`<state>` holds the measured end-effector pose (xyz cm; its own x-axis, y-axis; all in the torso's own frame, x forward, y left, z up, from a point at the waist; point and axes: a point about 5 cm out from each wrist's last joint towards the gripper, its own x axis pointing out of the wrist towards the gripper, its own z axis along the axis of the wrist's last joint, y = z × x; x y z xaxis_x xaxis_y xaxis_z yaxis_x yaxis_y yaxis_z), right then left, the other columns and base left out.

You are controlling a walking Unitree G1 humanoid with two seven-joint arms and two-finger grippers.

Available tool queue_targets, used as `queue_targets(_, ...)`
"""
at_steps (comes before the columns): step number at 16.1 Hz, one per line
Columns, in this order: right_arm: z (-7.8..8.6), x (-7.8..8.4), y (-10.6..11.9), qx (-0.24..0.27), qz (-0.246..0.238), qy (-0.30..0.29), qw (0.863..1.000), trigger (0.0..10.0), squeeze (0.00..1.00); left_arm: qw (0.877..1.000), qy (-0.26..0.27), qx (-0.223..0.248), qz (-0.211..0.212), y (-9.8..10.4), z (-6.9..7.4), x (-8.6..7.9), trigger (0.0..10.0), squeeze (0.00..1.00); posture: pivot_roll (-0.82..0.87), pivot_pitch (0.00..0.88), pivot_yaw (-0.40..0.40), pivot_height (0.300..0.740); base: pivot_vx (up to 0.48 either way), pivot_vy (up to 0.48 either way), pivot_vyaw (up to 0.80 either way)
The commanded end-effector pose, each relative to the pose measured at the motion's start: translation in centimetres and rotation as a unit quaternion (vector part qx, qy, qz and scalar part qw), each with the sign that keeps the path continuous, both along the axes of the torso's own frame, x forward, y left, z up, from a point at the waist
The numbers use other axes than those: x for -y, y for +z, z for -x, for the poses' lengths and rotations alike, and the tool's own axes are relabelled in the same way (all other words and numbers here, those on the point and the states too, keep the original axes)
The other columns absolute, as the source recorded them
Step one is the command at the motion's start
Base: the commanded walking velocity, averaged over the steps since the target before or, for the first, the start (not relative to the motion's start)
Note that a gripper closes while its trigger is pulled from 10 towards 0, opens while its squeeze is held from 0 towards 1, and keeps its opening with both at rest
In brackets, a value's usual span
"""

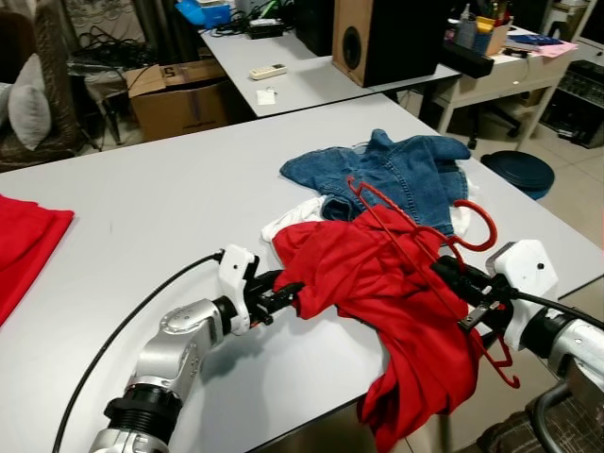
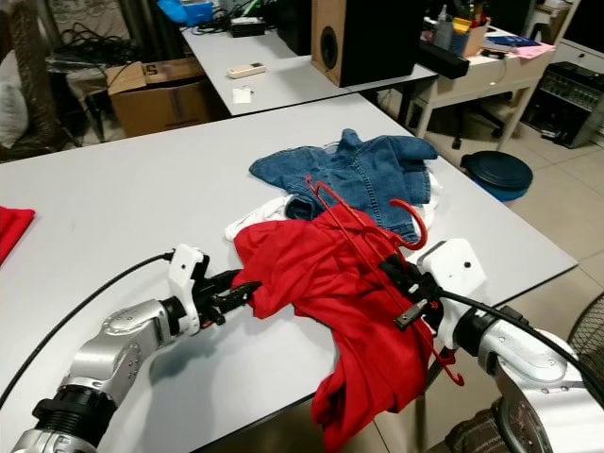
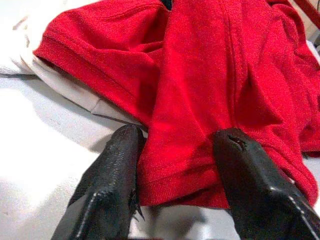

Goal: Hang hanger

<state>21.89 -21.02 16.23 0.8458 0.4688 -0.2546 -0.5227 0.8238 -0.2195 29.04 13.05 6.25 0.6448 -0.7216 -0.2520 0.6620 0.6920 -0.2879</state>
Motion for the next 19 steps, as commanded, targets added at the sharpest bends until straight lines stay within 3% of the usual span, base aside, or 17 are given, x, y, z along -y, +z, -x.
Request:
queue_targets(1, -0.2, -0.1, 0.3, 0.016, 0.001, -0.009, 1.000, 10.0, 0.00, 1.000, -0.004, -0.010, -0.006, -0.4, -0.1, 0.3, 0.0, 0.00, -0.11, 0.000, 0.057, 0.740, 0.000, 0.000, 0.00)
queue_targets(4, -0.1, -0.2, 0.2, 0.020, 0.000, -0.013, 1.000, 10.0, 0.00, 1.000, -0.010, -0.013, 0.012, -0.2, -0.3, 0.6, 0.0, 0.00, -0.11, 0.000, 0.071, 0.740, 0.000, 0.000, 0.00)
queue_targets(7, -0.1, 0.0, 0.2, 0.024, 0.001, -0.023, 0.999, 10.0, 0.00, 0.996, -0.006, -0.014, 0.093, 1.0, -0.7, 1.0, 0.0, 0.00, -0.11, 0.000, 0.076, 0.740, 0.000, 0.000, 0.00)
queue_targets(10, -0.4, -0.1, 0.1, 0.032, 0.001, -0.031, 0.999, 10.0, 0.00, 0.989, 0.015, -0.008, 0.147, 2.0, -1.3, 1.1, 0.0, 0.00, -0.11, 0.000, 0.078, 0.740, 0.000, 0.000, 0.00)
queue_targets(12, -0.5, -0.2, 0.2, 0.040, 0.001, -0.037, 0.999, 10.0, 0.00, 0.976, 0.048, 0.000, 0.212, 3.6, -2.5, 0.8, 0.0, 0.00, -0.10, 0.000, 0.084, 0.740, 0.000, 0.000, 0.00)
queue_targets(13, -0.7, -0.1, 0.4, 0.053, -0.003, -0.046, 0.997, 10.0, 0.00, 0.965, 0.069, 0.018, 0.251, 5.4, -3.7, 0.3, 0.0, 0.00, -0.10, 0.000, 0.090, 0.740, 0.000, 0.000, 0.00)
queue_targets(14, -0.7, -0.1, 0.4, 0.053, -0.003, -0.046, 0.997, 10.0, 0.00, 0.965, 0.069, 0.018, 0.251, 5.4, -3.7, 0.3, 0.0, 0.00, -0.10, 0.000, 0.090, 0.740, 0.000, 0.000, 0.00)
queue_targets(16, -0.8, -0.2, 1.6, 0.084, -0.033, -0.042, 0.995, 10.0, 0.00, 0.951, 0.084, 0.098, 0.282, 11.1, -6.3, -1.4, 0.0, 0.00, -0.09, 0.000, 0.099, 0.740, 0.000, 0.000, 0.00)
queue_targets(17, -0.7, -0.3, 1.7, 0.087, -0.039, -0.036, 0.995, 10.0, 0.00, 0.947, 0.086, 0.112, 0.289, 12.0, -6.6, -1.7, 0.0, 0.00, -0.08, 0.000, 0.100, 0.740, 0.000, 0.000, 0.00)
queue_targets(18, -0.6, -0.2, 1.6, 0.087, -0.034, -0.034, 0.995, 10.0, 0.00, 0.950, 0.078, 0.137, 0.270, 13.8, -7.1, -2.3, 0.0, 0.00, -0.08, 0.000, 0.108, 0.740, 0.000, 0.000, 0.00)
queue_targets(19, -0.6, -0.2, 1.5, 0.089, -0.033, -0.038, 0.995, 10.0, 0.00, 0.959, 0.059, 0.149, 0.234, 14.0, -6.9, -2.4, 0.0, 0.00, -0.08, 0.000, 0.112, 0.740, 0.000, 0.000, 0.00)
